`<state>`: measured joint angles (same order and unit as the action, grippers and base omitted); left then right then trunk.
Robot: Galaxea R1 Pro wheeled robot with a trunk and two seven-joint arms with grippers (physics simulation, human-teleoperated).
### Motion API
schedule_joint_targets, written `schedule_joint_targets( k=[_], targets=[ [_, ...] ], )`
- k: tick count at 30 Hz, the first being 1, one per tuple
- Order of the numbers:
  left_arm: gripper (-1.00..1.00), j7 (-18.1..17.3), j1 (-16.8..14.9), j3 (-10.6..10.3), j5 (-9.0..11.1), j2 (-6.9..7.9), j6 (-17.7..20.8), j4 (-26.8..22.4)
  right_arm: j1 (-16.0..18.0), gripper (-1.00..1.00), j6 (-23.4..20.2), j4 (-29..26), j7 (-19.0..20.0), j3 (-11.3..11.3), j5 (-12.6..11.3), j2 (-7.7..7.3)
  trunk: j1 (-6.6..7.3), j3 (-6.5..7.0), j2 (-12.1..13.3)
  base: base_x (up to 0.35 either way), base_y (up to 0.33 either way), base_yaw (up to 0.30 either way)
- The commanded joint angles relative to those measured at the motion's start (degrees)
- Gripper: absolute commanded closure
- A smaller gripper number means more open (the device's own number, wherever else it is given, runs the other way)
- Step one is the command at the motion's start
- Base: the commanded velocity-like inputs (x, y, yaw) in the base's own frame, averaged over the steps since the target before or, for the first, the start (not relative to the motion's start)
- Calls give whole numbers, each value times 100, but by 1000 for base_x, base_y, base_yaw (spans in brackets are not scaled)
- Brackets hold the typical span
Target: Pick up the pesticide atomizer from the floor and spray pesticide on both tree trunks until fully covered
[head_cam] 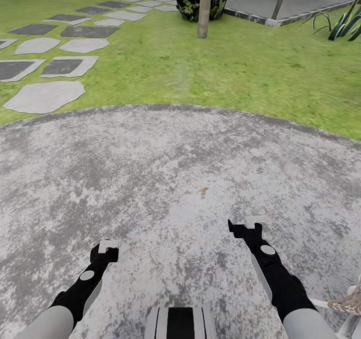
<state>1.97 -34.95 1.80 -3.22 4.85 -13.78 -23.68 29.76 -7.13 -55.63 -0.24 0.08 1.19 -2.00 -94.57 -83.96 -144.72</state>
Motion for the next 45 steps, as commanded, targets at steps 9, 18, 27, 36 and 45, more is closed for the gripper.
schedule_joint_targets(
  k=[9,18,27,36,45],
  targets=[
    [100,14,-3,5,-38,-2,-9,4,1,-100,-34,-10,-2,1,13,4,16,130,7,0,0,0],
    [100,14,-5,-11,-37,5,15,-3,-1,-100,-34,-10,-2,1,13,-2,40,329,19,0,0,0],
    [100,9,119,5,-51,107,64,137,-92,-100,321,10,35,10,144,-15,63,528,31,0,0,0],
    [100,13,230,5,-39,112,72,149,-101,-100,393,3,16,10,178,-1,86,728,43,0,0,0],
    [100,14,252,5,-38,111,77,151,-102,-100,397,8,15,10,180,4,109,927,55,0,0,0]
  ],
)
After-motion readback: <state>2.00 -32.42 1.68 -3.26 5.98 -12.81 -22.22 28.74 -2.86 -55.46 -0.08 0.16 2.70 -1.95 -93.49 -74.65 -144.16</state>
